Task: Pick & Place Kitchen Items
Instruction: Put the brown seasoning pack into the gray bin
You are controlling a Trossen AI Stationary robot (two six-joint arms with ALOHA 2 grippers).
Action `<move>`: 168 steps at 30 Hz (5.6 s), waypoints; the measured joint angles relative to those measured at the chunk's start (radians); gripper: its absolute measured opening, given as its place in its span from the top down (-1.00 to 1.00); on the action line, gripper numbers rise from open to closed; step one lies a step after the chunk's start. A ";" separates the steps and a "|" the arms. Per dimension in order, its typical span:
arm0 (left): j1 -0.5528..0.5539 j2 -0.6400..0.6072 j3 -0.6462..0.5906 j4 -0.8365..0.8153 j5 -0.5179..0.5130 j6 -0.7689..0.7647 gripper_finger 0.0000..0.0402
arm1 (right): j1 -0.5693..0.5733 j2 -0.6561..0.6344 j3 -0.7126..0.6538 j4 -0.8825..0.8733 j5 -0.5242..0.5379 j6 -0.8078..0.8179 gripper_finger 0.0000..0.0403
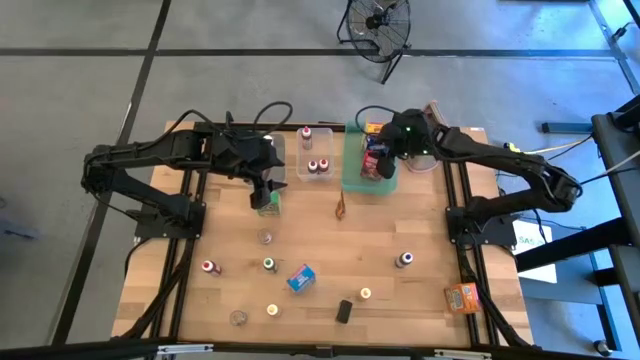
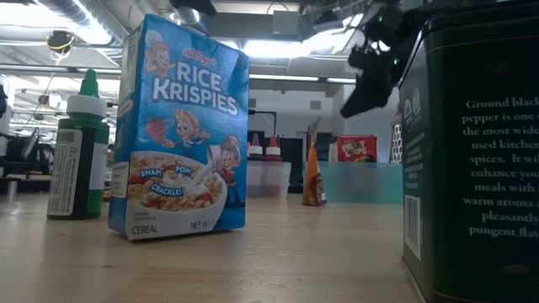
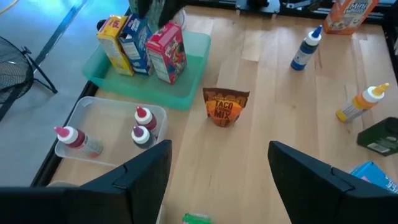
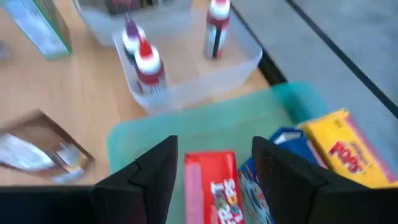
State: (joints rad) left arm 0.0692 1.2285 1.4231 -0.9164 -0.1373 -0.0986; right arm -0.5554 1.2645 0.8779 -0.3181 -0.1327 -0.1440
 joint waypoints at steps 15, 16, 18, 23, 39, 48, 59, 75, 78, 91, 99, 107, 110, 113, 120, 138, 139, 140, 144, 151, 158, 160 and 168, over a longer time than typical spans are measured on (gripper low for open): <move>0.000 0.000 0.000 -0.091 -0.001 -0.039 -0.31 | 0.161 -0.180 0.208 -0.097 -0.198 0.278 -0.04; 0.000 0.000 0.000 -0.091 -0.002 -0.045 -0.31 | 0.173 -0.188 0.221 -0.105 -0.227 0.298 -0.04; 0.000 0.000 0.000 -0.091 -0.002 -0.059 -0.31 | 0.194 -0.205 0.239 -0.105 -0.291 0.334 -0.04; -0.002 0.000 0.000 -0.091 -0.002 -0.107 -0.31 | 0.252 -0.234 0.261 -0.108 -0.405 0.413 -0.04; -0.002 0.000 -0.007 -0.077 0.112 -0.161 -0.31 | 0.525 -0.234 0.261 -0.329 -0.384 0.464 -0.03; -0.002 0.000 -0.007 -0.075 0.113 -0.169 -0.31 | 0.696 -0.215 0.260 -0.309 0.075 0.506 -0.03; -0.002 0.000 -0.007 -0.154 0.193 -0.107 -0.31 | 0.841 -0.123 0.261 -0.248 0.592 0.575 -0.03; -0.002 -0.008 -0.008 -0.396 0.226 0.018 -0.31 | 0.998 0.218 0.260 -0.076 0.681 0.777 0.32; -0.002 -0.008 -0.008 -0.394 0.226 0.040 -0.31 | 0.998 0.233 0.260 -0.146 0.678 0.904 0.30; -0.002 -0.008 -0.008 -0.396 0.228 0.032 -0.31 | 0.972 0.285 0.260 -0.231 0.743 1.064 -0.17; -0.042 -0.008 -0.008 -0.397 0.228 0.011 -0.31 | 0.940 0.425 0.260 -0.183 0.855 1.119 -0.24; -0.096 -0.008 -0.008 -0.397 0.226 0.014 -0.31 | 0.889 0.513 0.260 -0.158 0.855 1.179 -0.24; -0.109 -0.008 -0.008 -0.397 0.220 0.010 -0.31 | 0.864 0.525 0.260 -0.130 0.855 1.178 -0.24; -0.115 -0.008 -0.008 -0.397 0.211 0.007 -0.31 | 0.838 0.526 0.260 -0.117 0.855 1.150 -0.24; -0.129 -0.008 -0.008 -0.397 0.208 -0.036 -0.31 | 0.773 0.526 0.260 -0.119 0.809 1.100 -0.24; -0.169 -0.008 -0.008 -0.389 0.125 -0.082 -0.31 | 0.757 0.524 0.260 -0.127 0.599 1.095 0.87; -0.169 -0.008 -0.008 -0.389 0.118 -0.081 -0.31 | 0.762 0.520 0.260 -0.128 0.587 1.094 0.93; -0.169 -0.008 -0.008 -0.389 0.109 -0.081 -0.31 | 0.764 0.516 0.260 -0.128 0.574 1.086 0.96; -0.169 -0.008 -0.008 -0.383 0.077 -0.064 -0.31 | 0.778 0.492 0.323 -0.176 0.539 1.018 0.98; -0.169 -0.008 -0.008 -0.322 0.006 0.044 -0.31 | 0.795 0.481 0.633 -0.332 0.495 0.738 0.99; -0.169 -0.008 -0.008 -0.134 0.005 0.078 -0.31 | 0.799 0.479 0.877 -0.380 0.516 0.501 0.99; -0.169 -0.008 -0.008 -0.090 -0.003 0.079 -0.31 | 0.799 0.479 0.902 -0.408 0.522 0.469 1.00; -0.168 -0.014 -0.007 0.116 -0.067 0.078 -0.31 | 0.797 0.480 0.919 -0.436 0.513 0.392 1.00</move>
State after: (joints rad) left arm -0.0992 1.2144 1.4158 -0.8002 -0.2042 -0.0203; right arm 0.2413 1.7447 1.7966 -0.7536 0.3801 0.2476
